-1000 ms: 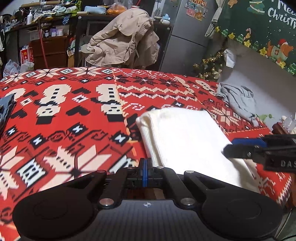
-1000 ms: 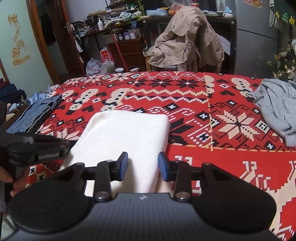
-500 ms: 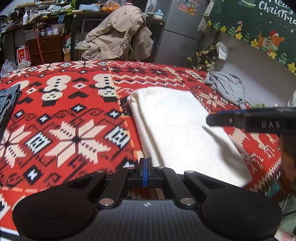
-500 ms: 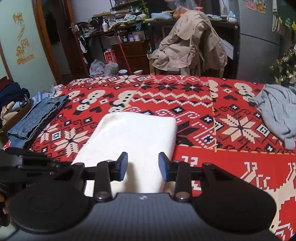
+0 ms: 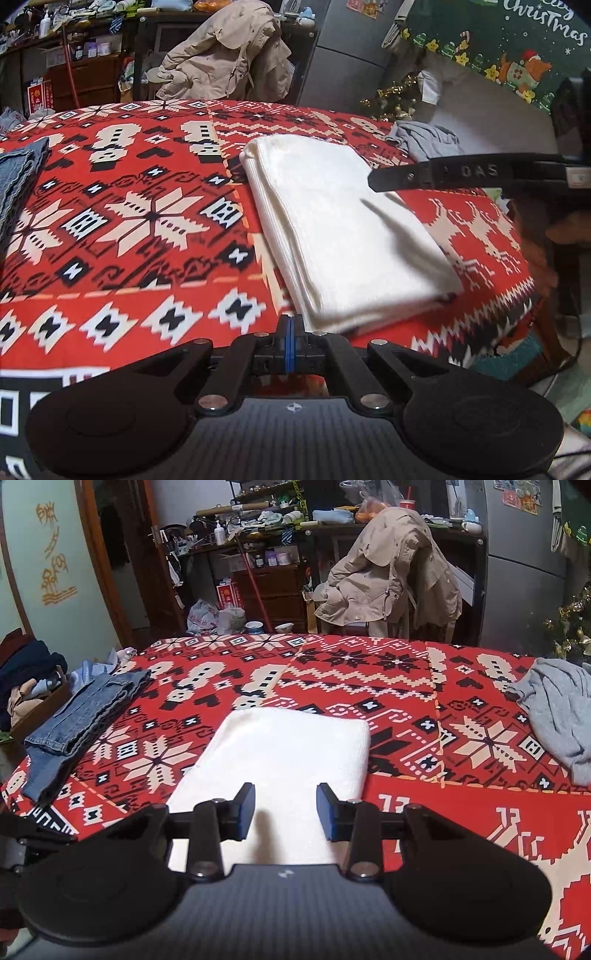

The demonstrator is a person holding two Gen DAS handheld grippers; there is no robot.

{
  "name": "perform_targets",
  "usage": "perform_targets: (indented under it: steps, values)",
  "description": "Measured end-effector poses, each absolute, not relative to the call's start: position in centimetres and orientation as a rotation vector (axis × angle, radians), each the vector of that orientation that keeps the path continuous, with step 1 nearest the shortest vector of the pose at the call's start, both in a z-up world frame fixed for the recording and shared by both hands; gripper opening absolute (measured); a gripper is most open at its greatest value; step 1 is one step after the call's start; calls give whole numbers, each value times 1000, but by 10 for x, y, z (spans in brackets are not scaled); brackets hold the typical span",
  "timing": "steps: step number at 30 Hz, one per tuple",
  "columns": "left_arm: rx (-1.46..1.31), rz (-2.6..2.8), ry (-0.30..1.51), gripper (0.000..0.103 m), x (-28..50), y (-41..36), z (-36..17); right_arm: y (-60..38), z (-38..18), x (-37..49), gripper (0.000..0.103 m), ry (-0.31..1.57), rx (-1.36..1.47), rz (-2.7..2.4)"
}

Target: Fold clothes

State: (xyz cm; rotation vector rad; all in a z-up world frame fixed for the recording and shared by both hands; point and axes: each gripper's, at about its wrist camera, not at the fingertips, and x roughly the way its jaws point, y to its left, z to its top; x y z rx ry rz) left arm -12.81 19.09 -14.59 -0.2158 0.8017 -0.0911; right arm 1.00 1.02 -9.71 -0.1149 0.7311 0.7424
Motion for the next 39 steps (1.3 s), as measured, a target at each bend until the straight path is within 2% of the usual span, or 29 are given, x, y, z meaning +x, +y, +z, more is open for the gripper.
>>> perform_targets:
  steps: [11,26,30,32,33,34,37,38,39]
  values:
    - [-268,-46,768,2,-122,210,-144,13,-98,8,40,738,-120,746]
    - [-158,-148,812,3,-142,172,-139,14,-96,3,41,736,-116,766]
    - [-91,-102,789,11,-150,166,-139,11,-95,-5,41,736,-117,779]
    - [-88,-92,779,21,-150,166,-140,9,-94,-9,41,738,-117,784]
    - [-79,-85,770,29,-150,165,-142,7,-94,-11,41,738,-115,784]
    - [-57,-76,766,30,-148,162,-144,5,-94,-13,41,739,-113,784]
    - [4,-50,758,29,-143,154,-149,-2,-93,-18,41,739,-107,780]
    - [7,-42,753,27,-142,153,-150,-5,-93,-20,42,738,-104,777]
    - [10,-33,748,19,-140,151,-150,-8,-93,-22,42,737,-102,774]
